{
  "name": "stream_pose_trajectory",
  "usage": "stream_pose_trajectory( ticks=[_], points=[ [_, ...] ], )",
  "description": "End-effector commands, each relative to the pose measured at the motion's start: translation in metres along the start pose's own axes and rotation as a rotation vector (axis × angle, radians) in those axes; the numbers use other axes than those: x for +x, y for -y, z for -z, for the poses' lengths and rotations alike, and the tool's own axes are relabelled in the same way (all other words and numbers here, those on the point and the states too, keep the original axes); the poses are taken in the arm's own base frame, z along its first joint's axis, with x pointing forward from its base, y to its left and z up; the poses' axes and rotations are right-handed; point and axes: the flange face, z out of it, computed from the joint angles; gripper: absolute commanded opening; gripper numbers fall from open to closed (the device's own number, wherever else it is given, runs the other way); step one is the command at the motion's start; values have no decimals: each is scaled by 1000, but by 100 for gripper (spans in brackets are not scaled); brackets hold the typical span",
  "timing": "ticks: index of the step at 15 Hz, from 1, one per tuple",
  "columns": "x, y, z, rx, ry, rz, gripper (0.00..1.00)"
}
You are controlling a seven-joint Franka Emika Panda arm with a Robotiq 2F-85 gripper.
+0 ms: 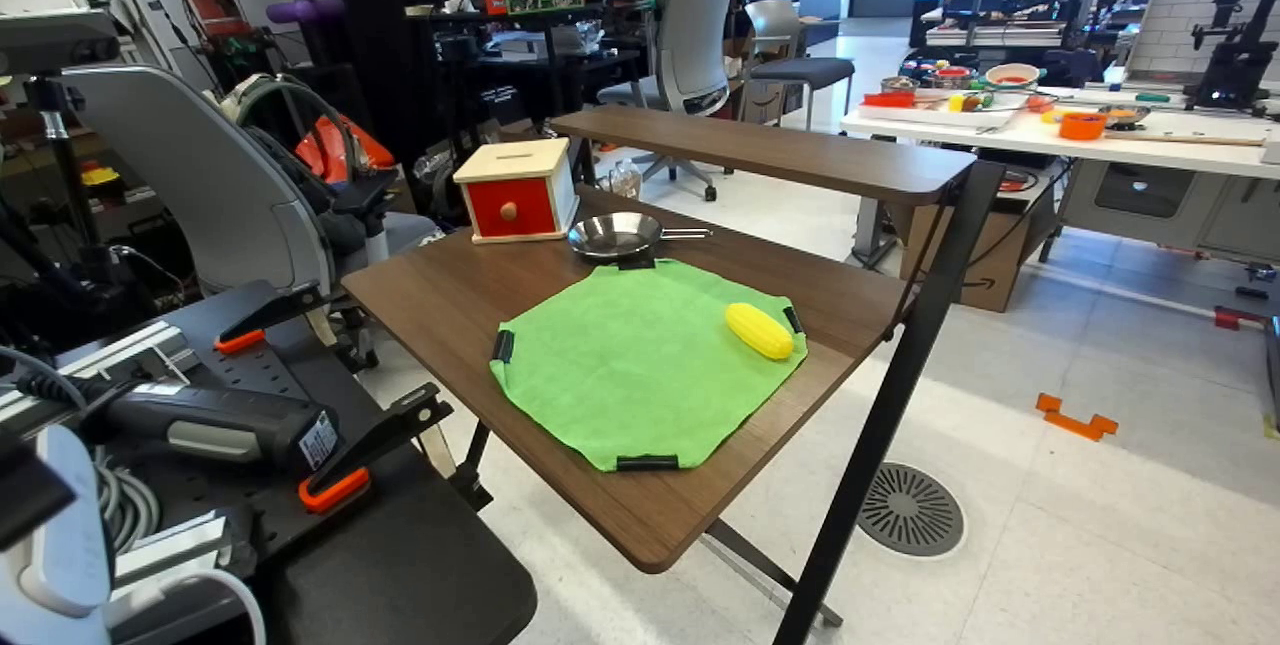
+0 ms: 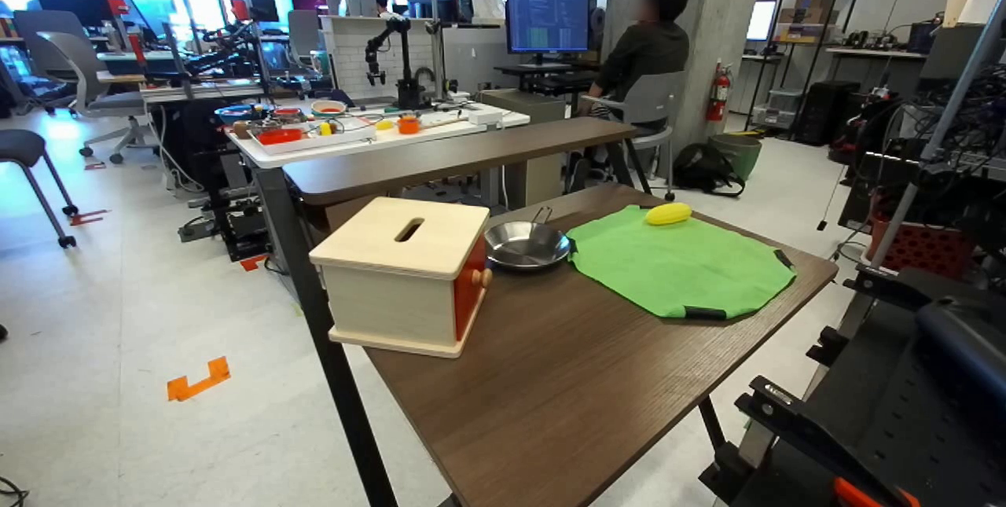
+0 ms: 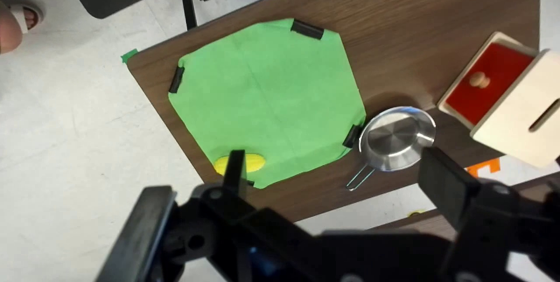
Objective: Move the green cloth slightly to the left on the table
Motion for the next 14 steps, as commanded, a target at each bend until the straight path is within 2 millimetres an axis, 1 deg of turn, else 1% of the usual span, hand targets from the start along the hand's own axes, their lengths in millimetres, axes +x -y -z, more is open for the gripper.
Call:
stream_pose_trajectory(
  ticks=[1, 2, 3, 4, 5, 9, 11, 12, 14],
  points=[
    [37, -11, -55, 46, -21, -85, 100],
    [46, -15, -73, 57, -29, -112, 100],
    [53, -16, -86, 69, -27, -136, 100],
    [63, -19, -106, 82, -20, -164, 100],
    [69, -19, -120, 96, -19, -193, 100],
    [105, -20, -186, 173, 1, -313, 100],
    [119, -21, -219, 203, 40, -351, 100],
    [123, -21, -231, 215, 61, -361, 100],
    [129, -20, -261, 224, 92, -374, 100]
  ],
)
